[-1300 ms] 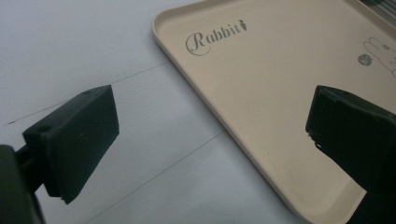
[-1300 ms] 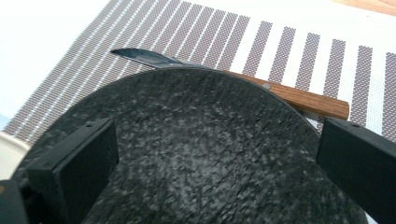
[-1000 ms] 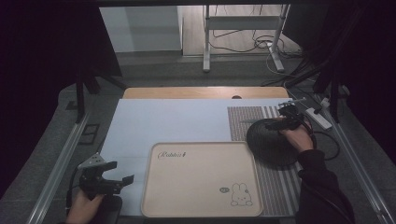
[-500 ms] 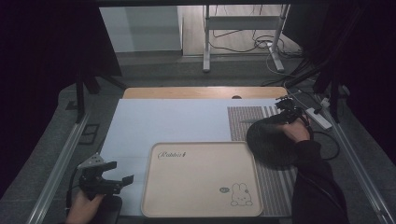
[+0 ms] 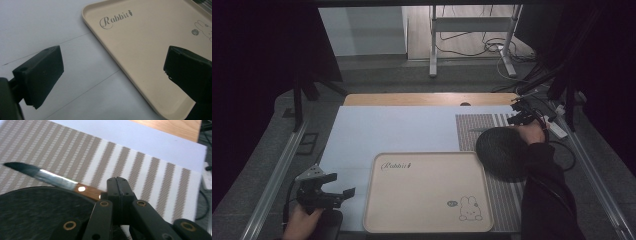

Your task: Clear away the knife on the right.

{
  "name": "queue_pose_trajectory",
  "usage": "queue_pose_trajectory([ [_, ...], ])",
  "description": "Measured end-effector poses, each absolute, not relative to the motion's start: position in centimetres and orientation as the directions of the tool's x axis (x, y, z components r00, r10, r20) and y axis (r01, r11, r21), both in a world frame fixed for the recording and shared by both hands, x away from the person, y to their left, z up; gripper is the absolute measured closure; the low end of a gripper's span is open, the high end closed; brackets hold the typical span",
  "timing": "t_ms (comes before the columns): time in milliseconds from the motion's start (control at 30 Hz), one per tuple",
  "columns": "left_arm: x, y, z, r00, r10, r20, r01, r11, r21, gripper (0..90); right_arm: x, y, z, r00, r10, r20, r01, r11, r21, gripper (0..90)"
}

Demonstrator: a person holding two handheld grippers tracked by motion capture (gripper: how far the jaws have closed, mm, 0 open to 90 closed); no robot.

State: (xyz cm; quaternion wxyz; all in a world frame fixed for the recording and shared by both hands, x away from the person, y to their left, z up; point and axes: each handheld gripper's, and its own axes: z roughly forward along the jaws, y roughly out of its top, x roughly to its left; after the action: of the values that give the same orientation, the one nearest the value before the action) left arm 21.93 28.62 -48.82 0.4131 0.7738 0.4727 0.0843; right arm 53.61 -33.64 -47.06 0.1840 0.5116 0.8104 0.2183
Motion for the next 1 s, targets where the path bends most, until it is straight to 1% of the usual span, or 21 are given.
queue_pose_trajectory([
  [133, 21.9, 28.6, -48.8, 0.540, 0.801, -0.260, 0.661, -0.213, 0.719, 2.8, 54.6, -34.4, -47.6, -0.386, 0.916, -0.112, 0.763, 0.385, 0.520, 89.4],
  [267, 21.9, 28.6, -48.8, 0.541, 0.800, -0.259, 0.661, -0.214, 0.719, 2.9, 55.1, -35.1, -48.0, -0.369, 0.923, -0.113, 0.769, 0.371, 0.521, 89.4],
  [467, 21.9, 28.6, -48.8, 0.540, 0.800, -0.260, 0.661, -0.212, 0.720, 2.9, 55.5, -36.1, -49.1, -0.351, 0.930, -0.104, 0.797, 0.356, 0.488, 89.4],
  [567, 21.9, 28.6, -48.8, 0.542, 0.800, -0.258, 0.660, -0.215, 0.720, 2.9, 55.2, -36.7, -49.3, -0.352, 0.931, -0.095, 0.811, 0.354, 0.465, 89.4],
  [767, 21.9, 28.6, -48.8, 0.543, 0.800, -0.256, 0.660, -0.217, 0.720, 2.9, 54.4, -37.6, -49.1, -0.357, 0.933, -0.043, 0.834, 0.338, 0.436, 89.4],
  [900, 21.9, 28.6, -48.8, 0.544, 0.800, -0.253, 0.659, -0.220, 0.719, 2.9, 54.1, -37.9, -49.0, -0.361, 0.933, -0.005, 0.852, 0.332, 0.405, 89.4],
  [1000, 21.9, 28.6, -48.8, 0.544, 0.800, -0.252, 0.658, -0.221, 0.720, 2.9, 54.1, -37.8, -48.9, -0.358, 0.934, 0.004, 0.861, 0.328, 0.389, 89.4],
])
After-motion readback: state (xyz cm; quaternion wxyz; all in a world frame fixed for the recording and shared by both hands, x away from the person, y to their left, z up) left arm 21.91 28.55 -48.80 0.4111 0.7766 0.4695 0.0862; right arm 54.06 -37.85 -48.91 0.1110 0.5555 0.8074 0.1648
